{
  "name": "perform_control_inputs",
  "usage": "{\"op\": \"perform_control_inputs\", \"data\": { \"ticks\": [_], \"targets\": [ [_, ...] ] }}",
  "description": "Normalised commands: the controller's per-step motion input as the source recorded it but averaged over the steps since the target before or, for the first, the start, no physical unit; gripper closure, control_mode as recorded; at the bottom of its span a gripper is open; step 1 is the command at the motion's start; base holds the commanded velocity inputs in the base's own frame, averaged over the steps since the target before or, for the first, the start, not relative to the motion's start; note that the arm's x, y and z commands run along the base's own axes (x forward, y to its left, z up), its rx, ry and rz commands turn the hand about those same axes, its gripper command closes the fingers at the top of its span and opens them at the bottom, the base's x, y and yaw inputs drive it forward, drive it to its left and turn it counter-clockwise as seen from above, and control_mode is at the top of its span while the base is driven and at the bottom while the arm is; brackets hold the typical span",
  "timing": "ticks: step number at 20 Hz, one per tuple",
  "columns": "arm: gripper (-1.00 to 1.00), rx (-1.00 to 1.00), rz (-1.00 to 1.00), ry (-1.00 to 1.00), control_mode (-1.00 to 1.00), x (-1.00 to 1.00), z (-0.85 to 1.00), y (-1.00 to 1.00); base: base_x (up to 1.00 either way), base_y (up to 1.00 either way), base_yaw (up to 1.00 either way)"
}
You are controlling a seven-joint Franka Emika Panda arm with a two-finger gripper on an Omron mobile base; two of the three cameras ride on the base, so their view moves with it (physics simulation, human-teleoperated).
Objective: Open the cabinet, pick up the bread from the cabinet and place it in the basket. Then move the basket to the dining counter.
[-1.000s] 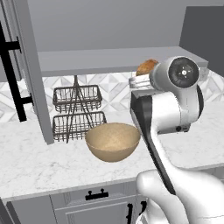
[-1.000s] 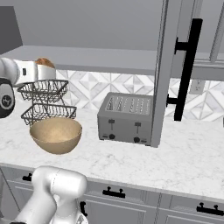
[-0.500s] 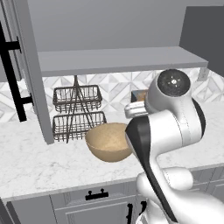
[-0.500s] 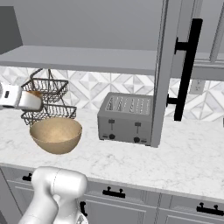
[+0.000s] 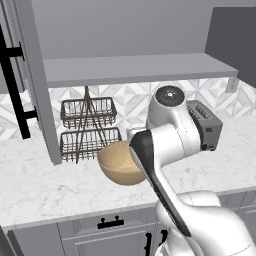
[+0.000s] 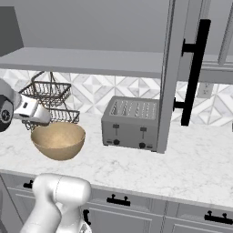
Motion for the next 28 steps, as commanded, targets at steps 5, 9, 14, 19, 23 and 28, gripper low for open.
{"op": "perform_control_inputs", "data": {
  "ticks": [5,9,14,19,23,28],
  "targets": [
    [1.0,0.05,0.0,0.16,-1.0,0.89,-0.85,0.36,0.0,0.0,0.0],
    [1.0,0.01,0.03,0.06,-1.0,0.77,-0.63,0.04,0.0,0.0,0.0],
    [1.0,0.02,0.06,0.05,-1.0,0.48,-0.65,-0.03,0.0,0.0,0.0],
    [1.0,0.01,0.08,0.02,-1.0,0.59,-0.43,-0.01,0.0,0.0,0.0],
    [1.0,0.0,0.11,0.0,-1.0,0.12,-0.41,0.09,0.0,0.0,0.0],
    [1.0,0.0,0.13,0.03,-1.0,0.1,-0.55,0.19,0.0,0.0,0.0]
  ]
}}
